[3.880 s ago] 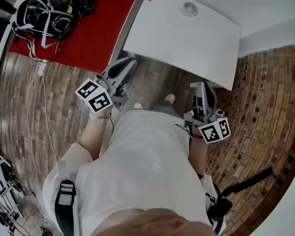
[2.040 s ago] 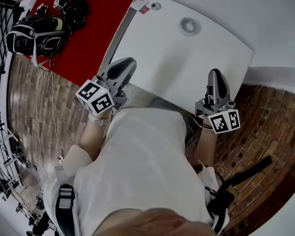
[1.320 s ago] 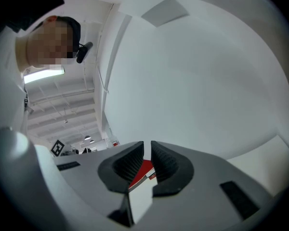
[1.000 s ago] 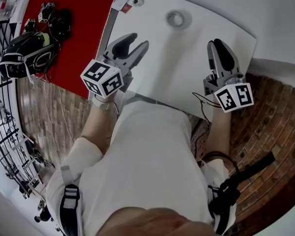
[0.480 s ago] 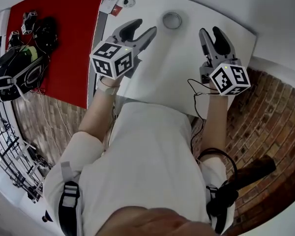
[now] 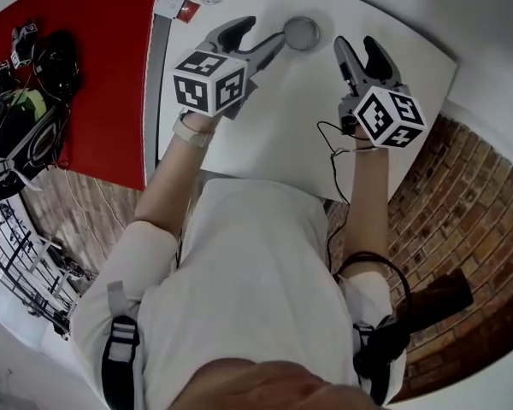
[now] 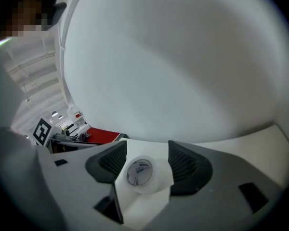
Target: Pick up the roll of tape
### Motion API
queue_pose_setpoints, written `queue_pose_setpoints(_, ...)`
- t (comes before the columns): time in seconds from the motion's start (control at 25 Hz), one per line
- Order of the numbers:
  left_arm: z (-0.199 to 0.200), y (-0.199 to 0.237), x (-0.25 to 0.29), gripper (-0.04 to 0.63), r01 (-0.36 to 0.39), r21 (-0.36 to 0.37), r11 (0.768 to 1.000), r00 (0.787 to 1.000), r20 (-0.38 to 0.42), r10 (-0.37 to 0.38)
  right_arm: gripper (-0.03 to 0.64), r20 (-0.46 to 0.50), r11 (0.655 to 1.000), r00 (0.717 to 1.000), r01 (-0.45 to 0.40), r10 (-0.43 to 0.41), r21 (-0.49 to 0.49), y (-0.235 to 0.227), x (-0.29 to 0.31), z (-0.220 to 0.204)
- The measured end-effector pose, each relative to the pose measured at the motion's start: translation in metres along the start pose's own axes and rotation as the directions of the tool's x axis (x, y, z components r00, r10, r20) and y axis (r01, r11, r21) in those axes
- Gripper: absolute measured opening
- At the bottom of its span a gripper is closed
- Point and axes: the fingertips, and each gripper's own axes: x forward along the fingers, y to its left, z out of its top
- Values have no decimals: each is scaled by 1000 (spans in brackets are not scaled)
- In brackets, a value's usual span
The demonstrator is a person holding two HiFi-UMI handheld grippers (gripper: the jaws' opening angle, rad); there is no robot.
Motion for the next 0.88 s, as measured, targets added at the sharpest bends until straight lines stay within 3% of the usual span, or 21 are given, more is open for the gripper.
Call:
queue_pose_setpoints(0.4,-34,29,51,258,-27,2,1000,995,-97,27,253,-102,997,994,57,-51,54,-22,55,-48)
queue_pose_setpoints(0.88,-75,46,91,264,-40,33,999,979,-200,46,253,-236,994,968,104,-90,45,-37,96,-104)
